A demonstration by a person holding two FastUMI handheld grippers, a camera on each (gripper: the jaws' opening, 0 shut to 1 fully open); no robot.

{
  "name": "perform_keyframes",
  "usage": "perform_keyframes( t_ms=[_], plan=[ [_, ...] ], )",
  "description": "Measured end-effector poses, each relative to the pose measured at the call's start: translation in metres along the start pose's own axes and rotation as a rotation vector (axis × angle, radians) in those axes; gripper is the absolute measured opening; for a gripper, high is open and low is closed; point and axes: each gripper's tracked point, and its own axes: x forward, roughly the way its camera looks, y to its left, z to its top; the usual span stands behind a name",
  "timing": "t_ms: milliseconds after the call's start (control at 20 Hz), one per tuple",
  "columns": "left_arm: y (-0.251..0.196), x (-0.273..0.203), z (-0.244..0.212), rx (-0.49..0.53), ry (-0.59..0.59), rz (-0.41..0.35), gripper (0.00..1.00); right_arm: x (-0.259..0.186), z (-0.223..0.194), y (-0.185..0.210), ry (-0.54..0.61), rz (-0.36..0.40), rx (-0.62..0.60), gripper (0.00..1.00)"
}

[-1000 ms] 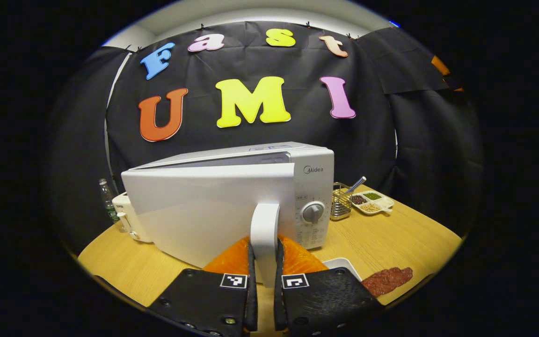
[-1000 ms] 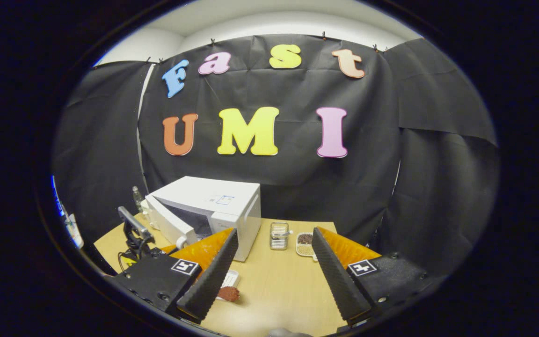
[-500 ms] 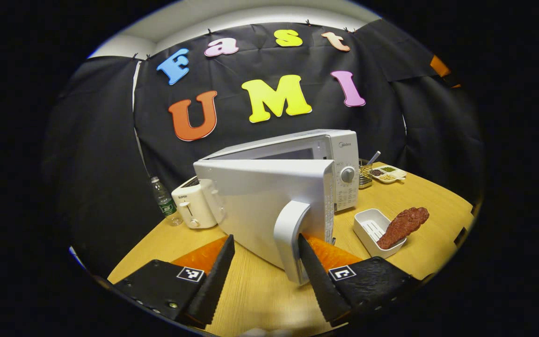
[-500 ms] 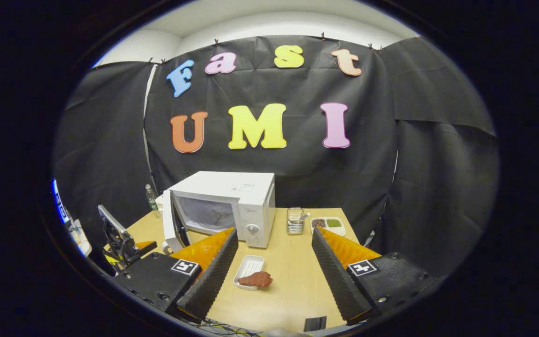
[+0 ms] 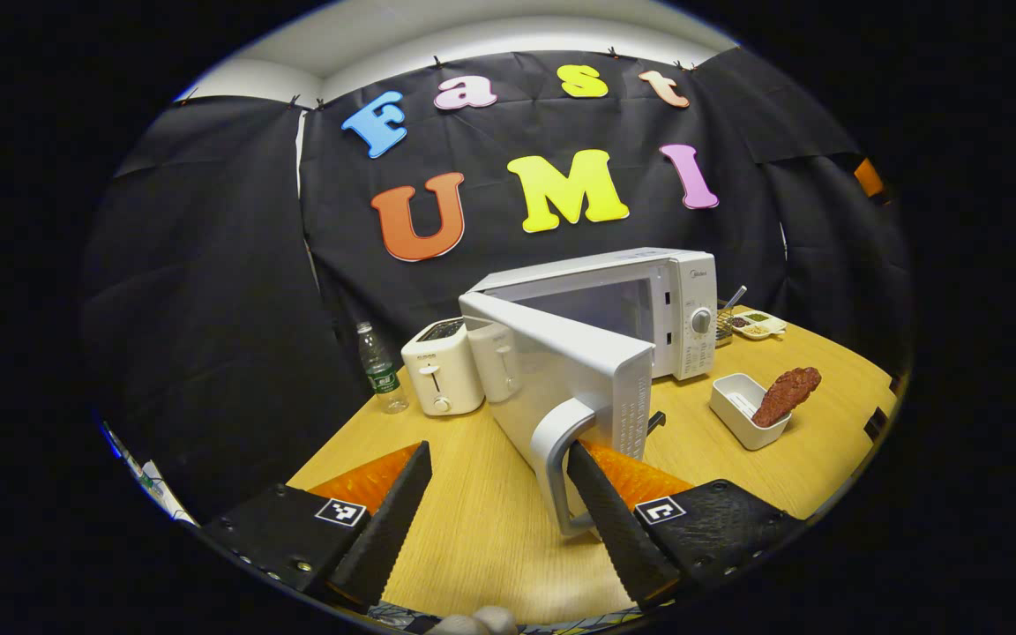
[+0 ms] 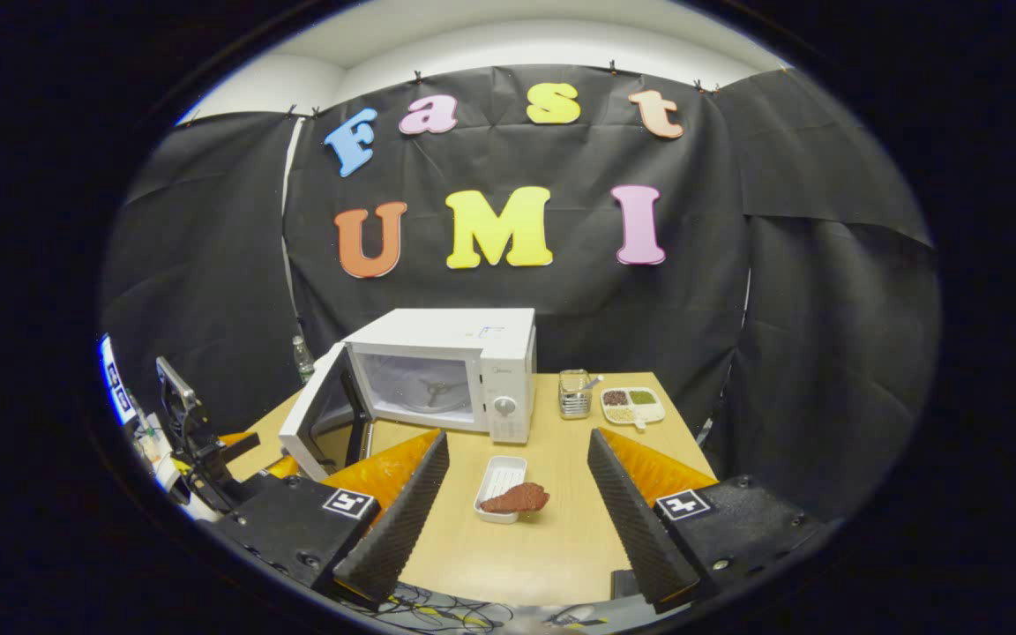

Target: Open the microwave oven with the left hand, put the food in, and close the microwave oven.

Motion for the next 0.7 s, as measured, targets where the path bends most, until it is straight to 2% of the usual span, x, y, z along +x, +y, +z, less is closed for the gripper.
perform_keyframes(
  t_ms=[300,350,400,450,550,600,650,700],
  plan=[
    [0.075,-0.020,-0.017,-0.001,0.028,0.124,0.95,0.017,-0.027,0.010,0.042,0.020,-0.022,1.00],
    [0.087,-0.022,-0.020,0.002,0.036,0.143,0.95,0.023,-0.034,0.010,0.052,0.025,-0.020,0.96],
    [0.098,-0.026,-0.023,0.001,0.044,0.166,0.95,0.030,-0.041,0.009,0.070,0.032,-0.012,1.00],
    [0.108,-0.030,-0.026,-0.006,0.052,0.182,0.95,0.038,-0.048,0.008,0.086,0.038,-0.003,1.00],
    [0.120,-0.041,-0.027,-0.016,0.064,0.210,0.95,0.057,-0.063,0.005,0.114,0.065,0.012,1.00],
    [0.123,-0.045,-0.028,-0.021,0.068,0.221,0.95,0.068,-0.072,0.002,0.133,0.079,0.020,0.96],
    [0.123,-0.050,-0.026,-0.028,0.072,0.227,0.95,0.081,-0.083,-0.001,0.159,0.095,0.033,1.00],
    [0.119,-0.056,-0.024,-0.036,0.072,0.226,0.95,0.095,-0.093,-0.005,0.186,0.115,0.043,1.00]
  ],
)
